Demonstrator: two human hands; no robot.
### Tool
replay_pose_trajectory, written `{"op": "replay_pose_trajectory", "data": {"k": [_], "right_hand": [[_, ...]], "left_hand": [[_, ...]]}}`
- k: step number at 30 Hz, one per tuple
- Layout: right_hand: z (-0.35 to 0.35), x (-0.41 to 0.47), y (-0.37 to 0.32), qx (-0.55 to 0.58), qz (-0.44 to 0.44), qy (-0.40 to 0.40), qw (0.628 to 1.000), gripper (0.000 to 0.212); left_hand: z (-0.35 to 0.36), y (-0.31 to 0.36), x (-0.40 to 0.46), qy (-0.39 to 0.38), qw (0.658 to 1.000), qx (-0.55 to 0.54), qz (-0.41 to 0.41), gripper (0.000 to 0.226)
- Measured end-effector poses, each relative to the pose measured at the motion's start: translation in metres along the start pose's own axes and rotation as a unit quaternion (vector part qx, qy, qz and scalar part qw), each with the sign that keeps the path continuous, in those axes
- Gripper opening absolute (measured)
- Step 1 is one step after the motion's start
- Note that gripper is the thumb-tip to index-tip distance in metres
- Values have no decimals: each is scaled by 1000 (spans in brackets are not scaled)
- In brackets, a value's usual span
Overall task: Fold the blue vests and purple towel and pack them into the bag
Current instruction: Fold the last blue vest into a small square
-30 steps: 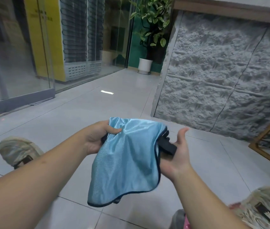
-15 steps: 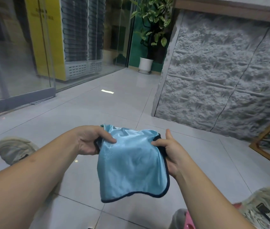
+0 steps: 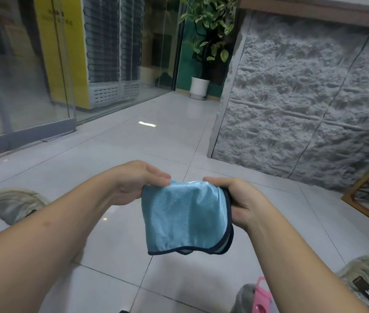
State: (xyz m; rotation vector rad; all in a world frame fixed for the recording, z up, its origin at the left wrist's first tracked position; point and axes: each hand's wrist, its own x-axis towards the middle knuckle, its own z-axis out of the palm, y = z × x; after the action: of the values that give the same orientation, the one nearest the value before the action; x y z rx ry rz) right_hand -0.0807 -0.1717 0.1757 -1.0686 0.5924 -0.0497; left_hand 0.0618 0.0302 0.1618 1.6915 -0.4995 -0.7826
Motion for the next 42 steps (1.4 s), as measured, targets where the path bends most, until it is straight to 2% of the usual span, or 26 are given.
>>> {"op": "replay_pose_trajectory", "data": {"k": [2,4,7,10,13,17,20,22,24,27,29,31,33,35,37,39,42], "right_hand": [[0,-6,-5,-17,7,-29,999,10],[-3,-11,-8,-63,-6,-49,997,13],[-4,-13,-9,-182,-37,-49,981,28],[0,-14,-3,-328,-47,-34,943,38],[0,-11,5,-450,-46,-18,892,35],[1,-7,9,-565,-73,47,820,16],[-4,-6,9,-583,-83,54,807,7],[-11,-5,9,-550,-105,51,827,5],[-21,-4,10,-475,-124,30,871,5],[-36,-3,20,-351,-114,-12,929,10],[-44,0,33,-268,-86,-28,959,25],[-51,5,45,-182,-42,-29,982,36],[-54,9,57,-103,8,-6,995,38],[-58,11,68,-45,45,37,997,42],[-63,12,79,14,57,77,995,58],[-66,10,88,53,73,70,993,70],[-57,0,95,-5,74,24,997,47]], "left_hand": [[0,4,-6,-68,994,85,2,38],[2,2,-6,-79,974,213,0,49],[6,-5,2,-12,935,354,3,40],[5,-3,4,30,901,432,12,29],[4,3,2,69,894,442,13,18],[2,6,1,74,901,427,27,19],[-5,0,3,70,930,360,30,8],[-7,-4,0,61,957,283,28,7],[-7,-9,-6,52,982,180,22,5],[-7,-22,-12,23,999,29,9,36],[-3,-31,-15,20,1000,-12,-6,40],[5,-39,-18,48,999,-8,-17,26],[13,-47,-22,57,998,-24,-30,19],[19,-56,-26,49,995,-69,-45,21],[24,-66,-29,55,989,-122,-61,24],[30,-75,-31,66,982,-158,-80,24],[34,-88,-37,79,977,-173,-100,23]]}}
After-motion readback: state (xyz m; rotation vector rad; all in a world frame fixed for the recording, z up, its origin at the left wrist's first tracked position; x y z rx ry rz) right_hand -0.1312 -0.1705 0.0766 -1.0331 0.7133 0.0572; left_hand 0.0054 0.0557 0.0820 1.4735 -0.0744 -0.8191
